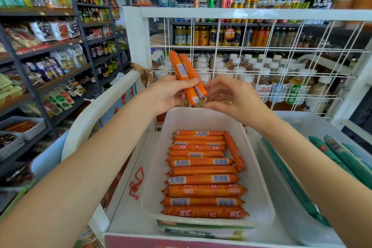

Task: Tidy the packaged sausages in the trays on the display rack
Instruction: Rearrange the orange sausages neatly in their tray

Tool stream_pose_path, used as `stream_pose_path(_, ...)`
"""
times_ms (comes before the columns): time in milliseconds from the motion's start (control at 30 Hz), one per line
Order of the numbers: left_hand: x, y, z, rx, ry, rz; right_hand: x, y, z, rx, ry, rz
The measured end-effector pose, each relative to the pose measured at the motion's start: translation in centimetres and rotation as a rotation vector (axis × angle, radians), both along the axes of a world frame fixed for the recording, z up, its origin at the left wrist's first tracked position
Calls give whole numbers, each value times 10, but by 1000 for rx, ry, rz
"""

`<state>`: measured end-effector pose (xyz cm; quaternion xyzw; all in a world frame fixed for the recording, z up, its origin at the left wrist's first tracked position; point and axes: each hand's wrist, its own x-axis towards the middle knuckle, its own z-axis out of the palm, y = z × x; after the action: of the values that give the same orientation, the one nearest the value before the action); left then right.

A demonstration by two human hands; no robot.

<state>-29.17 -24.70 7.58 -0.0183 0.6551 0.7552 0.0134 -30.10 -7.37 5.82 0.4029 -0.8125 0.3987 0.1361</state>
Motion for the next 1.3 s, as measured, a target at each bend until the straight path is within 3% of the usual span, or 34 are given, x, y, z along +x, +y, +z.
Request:
stream_pose_path(167, 2, 3, -2, 40, -6, 18, 9, -11, -6, 37, 119, -101)
stream_pose_path(400, 7, 2, -1, 8, 8, 1, 8, -8, -10, -10, 193, -65)
stream_pose_path(900, 1, 10, -12, -46, -56, 91, 5, 1, -10, 26, 3, -36)
stream_pose_path(1000, 3, 8, -19, -148, -62, 70, -3, 10, -4, 137, -89, 10)
stream_pose_path(1167, 11, 27, -48, -510, -213, -156, -18, 26, -12, 195, -231, -156)
stream_pose_path(1300, 2, 50, -69, -624, -273, -246, -18, 35, -24, 431, -142, -247)
